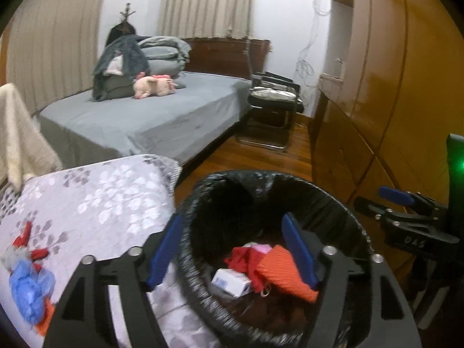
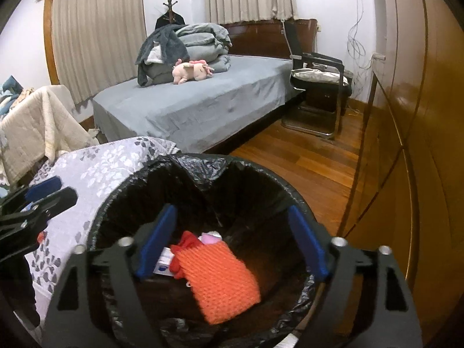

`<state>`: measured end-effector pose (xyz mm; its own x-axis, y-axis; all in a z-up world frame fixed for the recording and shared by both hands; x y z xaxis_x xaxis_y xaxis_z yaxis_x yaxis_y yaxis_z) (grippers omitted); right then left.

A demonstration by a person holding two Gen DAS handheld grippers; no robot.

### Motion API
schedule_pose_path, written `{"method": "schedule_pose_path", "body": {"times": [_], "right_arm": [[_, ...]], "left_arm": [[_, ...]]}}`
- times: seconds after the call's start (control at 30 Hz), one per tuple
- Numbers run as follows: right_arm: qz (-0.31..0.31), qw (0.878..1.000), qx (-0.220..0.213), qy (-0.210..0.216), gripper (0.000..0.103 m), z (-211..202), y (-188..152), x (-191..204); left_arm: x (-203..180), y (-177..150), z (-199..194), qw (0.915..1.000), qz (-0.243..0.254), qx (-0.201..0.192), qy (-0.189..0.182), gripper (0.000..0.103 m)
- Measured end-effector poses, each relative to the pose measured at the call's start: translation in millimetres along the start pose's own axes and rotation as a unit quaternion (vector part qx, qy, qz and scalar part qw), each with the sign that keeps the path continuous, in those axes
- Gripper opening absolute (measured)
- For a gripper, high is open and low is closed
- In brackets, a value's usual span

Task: Collect trash
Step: 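Carry the red cloth and orange mesh over the bin and release both, then return the left gripper to the pile and grasp the blue plastic bag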

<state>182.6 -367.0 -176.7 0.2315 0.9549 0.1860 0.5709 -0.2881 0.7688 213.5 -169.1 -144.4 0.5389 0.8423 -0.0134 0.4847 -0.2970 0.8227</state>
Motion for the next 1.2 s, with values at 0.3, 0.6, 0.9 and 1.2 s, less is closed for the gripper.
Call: {"method": "schedule_pose_path", "body": {"times": [0.3,0.6,0.9,1.2], "right_arm": [[-0.022,0.998,-0.023,0.052,0.095,-22,9,54],[-0.061,0.992,-0.015,0.110,0.096,-20,0,138],[-0.098,0.983,-0.005,0.152,0.096,-10,-16,213],[-0.116,0.978,0.013,0.171,0.096,17,-39,263]], "left_arm": [[55,-22,-56,0.9972,-0.023,-0.007,0.071,0.093],[116,-54,-111,0.9882,-0.062,-0.011,0.139,0.093],[184,-87,-152,0.9724,-0.105,-0.009,0.209,0.093],[225,-118,-148,0.9629,-0.120,0.010,0.242,0.091]]}}
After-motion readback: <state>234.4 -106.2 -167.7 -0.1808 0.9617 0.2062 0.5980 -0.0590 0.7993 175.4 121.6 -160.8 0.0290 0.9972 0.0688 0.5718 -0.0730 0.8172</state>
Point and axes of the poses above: each gripper's, at about its wrist camera, not at the fingertips, and z roughly the way its jaws point, x to its left, y to its top, the point moved 8 cm from there along z, roughly the way its jaws point, and after that the axes turned 8 degrees about z, right-handed, at the moved point
